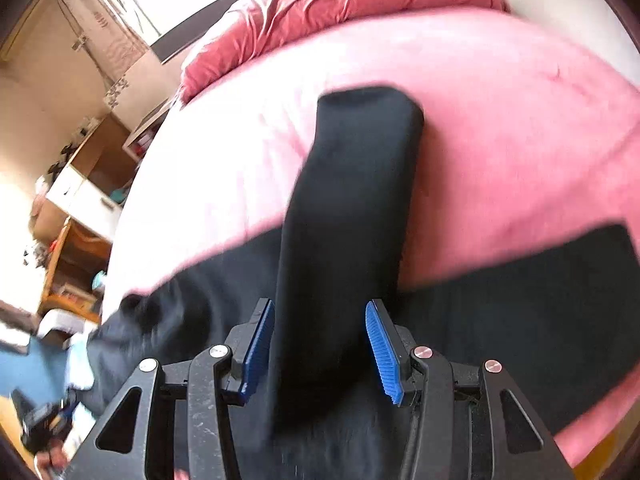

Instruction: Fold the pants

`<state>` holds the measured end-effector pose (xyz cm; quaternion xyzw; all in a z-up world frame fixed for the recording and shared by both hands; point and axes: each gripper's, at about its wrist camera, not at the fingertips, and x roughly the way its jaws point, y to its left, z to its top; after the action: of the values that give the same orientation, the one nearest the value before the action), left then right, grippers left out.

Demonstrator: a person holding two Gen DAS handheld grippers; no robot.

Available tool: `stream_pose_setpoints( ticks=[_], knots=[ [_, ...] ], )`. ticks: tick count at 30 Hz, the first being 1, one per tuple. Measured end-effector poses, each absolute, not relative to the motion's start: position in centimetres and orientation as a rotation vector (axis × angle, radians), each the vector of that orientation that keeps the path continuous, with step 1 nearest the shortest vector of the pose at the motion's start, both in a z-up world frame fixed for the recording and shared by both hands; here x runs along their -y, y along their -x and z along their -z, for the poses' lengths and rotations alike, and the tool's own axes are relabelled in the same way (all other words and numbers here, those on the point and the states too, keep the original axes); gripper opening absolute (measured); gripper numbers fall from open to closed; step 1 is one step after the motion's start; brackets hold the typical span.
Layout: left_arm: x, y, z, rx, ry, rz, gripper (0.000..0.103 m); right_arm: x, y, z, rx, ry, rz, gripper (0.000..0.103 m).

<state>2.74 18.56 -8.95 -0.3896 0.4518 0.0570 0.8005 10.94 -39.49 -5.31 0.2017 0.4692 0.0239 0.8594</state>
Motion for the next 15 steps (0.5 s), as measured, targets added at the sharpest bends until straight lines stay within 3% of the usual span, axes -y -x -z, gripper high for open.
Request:
stream_pose_setpoints(
  ticks=[7,15],
  knots=[
    [-18.4,-2.7,10.7,-1.035,0.8,-0.137,0.013,37.8,-22.5,4.3,-1.025,-0.313,0.033,0.049],
    [-18.0,-3.2,10.9,-1.052,0.775,-0.132,0.015,36.3,-31.9,8.7,-1.176,-0.139,0.142,0.054]
  ],
)
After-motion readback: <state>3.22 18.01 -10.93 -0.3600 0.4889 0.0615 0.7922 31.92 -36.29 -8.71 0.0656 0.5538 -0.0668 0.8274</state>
